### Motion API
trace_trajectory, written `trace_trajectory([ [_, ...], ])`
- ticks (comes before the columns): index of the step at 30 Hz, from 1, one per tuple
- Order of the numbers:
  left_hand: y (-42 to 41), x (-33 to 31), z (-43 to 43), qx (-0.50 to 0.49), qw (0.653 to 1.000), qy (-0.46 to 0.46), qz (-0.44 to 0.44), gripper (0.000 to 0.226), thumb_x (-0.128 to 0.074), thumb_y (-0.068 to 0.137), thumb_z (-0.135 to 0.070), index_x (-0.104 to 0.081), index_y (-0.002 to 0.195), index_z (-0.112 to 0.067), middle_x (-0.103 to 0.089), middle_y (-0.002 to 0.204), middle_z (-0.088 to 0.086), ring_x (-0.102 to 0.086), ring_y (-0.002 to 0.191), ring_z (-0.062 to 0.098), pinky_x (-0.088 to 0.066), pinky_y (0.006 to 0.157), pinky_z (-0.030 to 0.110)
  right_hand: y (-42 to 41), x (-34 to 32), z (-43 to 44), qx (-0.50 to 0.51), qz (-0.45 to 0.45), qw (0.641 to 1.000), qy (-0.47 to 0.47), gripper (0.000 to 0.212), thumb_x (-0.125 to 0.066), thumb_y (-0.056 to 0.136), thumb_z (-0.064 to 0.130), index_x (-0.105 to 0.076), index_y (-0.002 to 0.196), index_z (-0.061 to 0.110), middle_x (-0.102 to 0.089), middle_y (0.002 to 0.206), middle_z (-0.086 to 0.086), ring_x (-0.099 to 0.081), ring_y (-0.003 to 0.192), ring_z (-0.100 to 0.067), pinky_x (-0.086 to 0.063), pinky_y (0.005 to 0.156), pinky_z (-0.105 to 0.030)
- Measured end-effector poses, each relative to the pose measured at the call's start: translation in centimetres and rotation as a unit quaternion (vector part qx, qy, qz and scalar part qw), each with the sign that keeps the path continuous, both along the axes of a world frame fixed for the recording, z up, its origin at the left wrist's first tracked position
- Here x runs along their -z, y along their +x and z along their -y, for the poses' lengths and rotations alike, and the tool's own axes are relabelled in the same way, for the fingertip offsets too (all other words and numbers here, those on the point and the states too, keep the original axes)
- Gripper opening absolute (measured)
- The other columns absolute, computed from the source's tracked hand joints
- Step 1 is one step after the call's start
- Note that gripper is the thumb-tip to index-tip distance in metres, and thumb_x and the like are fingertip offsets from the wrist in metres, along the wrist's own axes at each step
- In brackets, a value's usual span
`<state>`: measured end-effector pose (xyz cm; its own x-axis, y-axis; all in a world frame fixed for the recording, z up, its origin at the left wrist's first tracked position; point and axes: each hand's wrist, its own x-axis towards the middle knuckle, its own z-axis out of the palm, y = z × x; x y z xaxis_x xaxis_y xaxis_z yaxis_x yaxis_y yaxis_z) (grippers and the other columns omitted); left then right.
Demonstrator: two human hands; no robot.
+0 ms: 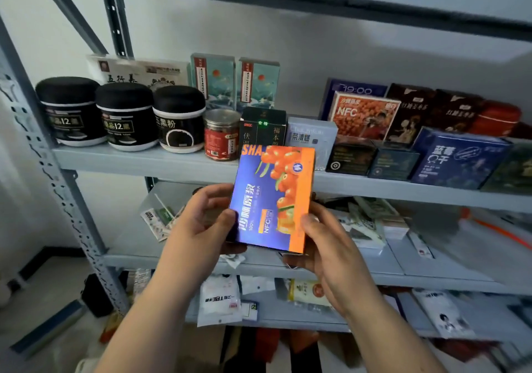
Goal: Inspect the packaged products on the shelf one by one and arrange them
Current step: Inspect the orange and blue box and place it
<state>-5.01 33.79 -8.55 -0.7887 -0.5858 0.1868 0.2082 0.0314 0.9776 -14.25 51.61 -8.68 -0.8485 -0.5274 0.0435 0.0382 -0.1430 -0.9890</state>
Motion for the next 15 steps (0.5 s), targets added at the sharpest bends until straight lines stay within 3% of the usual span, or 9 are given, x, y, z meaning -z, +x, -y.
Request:
trace_trajectory([
  [2,-0.2,0.7,-0.3,-0.009,1.0,0.026,0.0,0.033,-0.052,0.101,0.001,-0.064,0.113,-0.028,-0.071,0.103,-0.005,-0.072,0.084,0.018,-0.063,0.065,0.044,0.4,0.0,-0.1,0.001,-0.025,1.0,-0.002,0.029,-0.067,0.084,0.055,-0.072,0.113,0.05,-0.076,0.118,0.003,-0.072,0.102,-0.015,-0.056,0.086,-0.046],
  [5,-0.4,1.7,-1.0,0.017,0.998,0.05,0.02,0.027,-0.063,0.099,-0.013,-0.063,0.119,-0.031,-0.07,0.11,0.003,-0.074,0.09,0.025,-0.062,0.075,0.053,1.3,0.2,-0.4,-0.013,-0.064,0.998,0.024,0.032,-0.069,0.082,0.071,-0.068,0.113,0.064,-0.07,0.128,0.017,-0.065,0.122,-0.007,-0.05,0.108,-0.051],
  [7,-0.7,2.2,-1.6,0.044,0.995,0.077,0.035,0.026,-0.064,0.099,-0.018,-0.063,0.124,-0.029,-0.07,0.112,0.01,-0.071,0.09,0.025,-0.06,0.082,0.056,1.7,0.0,-0.7,-0.022,-0.076,0.997,0.025,0.027,-0.063,0.083,0.063,-0.069,0.109,0.064,-0.071,0.125,0.02,-0.066,0.119,-0.004,-0.05,0.109,-0.048],
  [10,-1.0,2.2,-2.8,0.089,0.98,0.179,0.021,0.034,-0.066,0.097,-0.02,-0.058,0.13,-0.018,-0.065,0.121,0.022,-0.069,0.098,0.035,-0.06,0.074,0.048,1.6,-0.4,-1.1,-0.024,-0.098,0.994,0.045,0.042,-0.06,0.078,0.074,-0.066,0.118,0.062,-0.069,0.127,0.023,-0.062,0.124,-0.001,-0.047,0.113,-0.043],
  [13,-1.1,2.4,-3.8,0.148,0.954,0.261,0.012,0.061,-0.073,0.082,-0.028,-0.051,0.136,-0.012,-0.065,0.13,0.02,-0.064,0.116,0.046,-0.06,0.073,0.043,1.1,-0.5,-1.1,-0.037,-0.11,0.99,0.075,0.043,-0.051,0.085,0.07,-0.061,0.127,0.063,-0.067,0.131,0.023,-0.058,0.129,-0.001,-0.044,0.115,-0.042],
  [15,-1.0,2.5,-4.1,0.167,0.942,0.289,0.002,0.064,-0.071,0.078,-0.026,-0.051,0.138,-0.012,-0.065,0.131,0.021,-0.064,0.119,0.044,-0.06,0.075,0.044,0.7,-0.3,-1.3,-0.054,-0.113,0.989,0.082,0.039,-0.049,0.093,0.065,-0.059,0.131,0.061,-0.064,0.135,0.023,-0.055,0.132,-0.001,-0.042,0.116,-0.042],
])
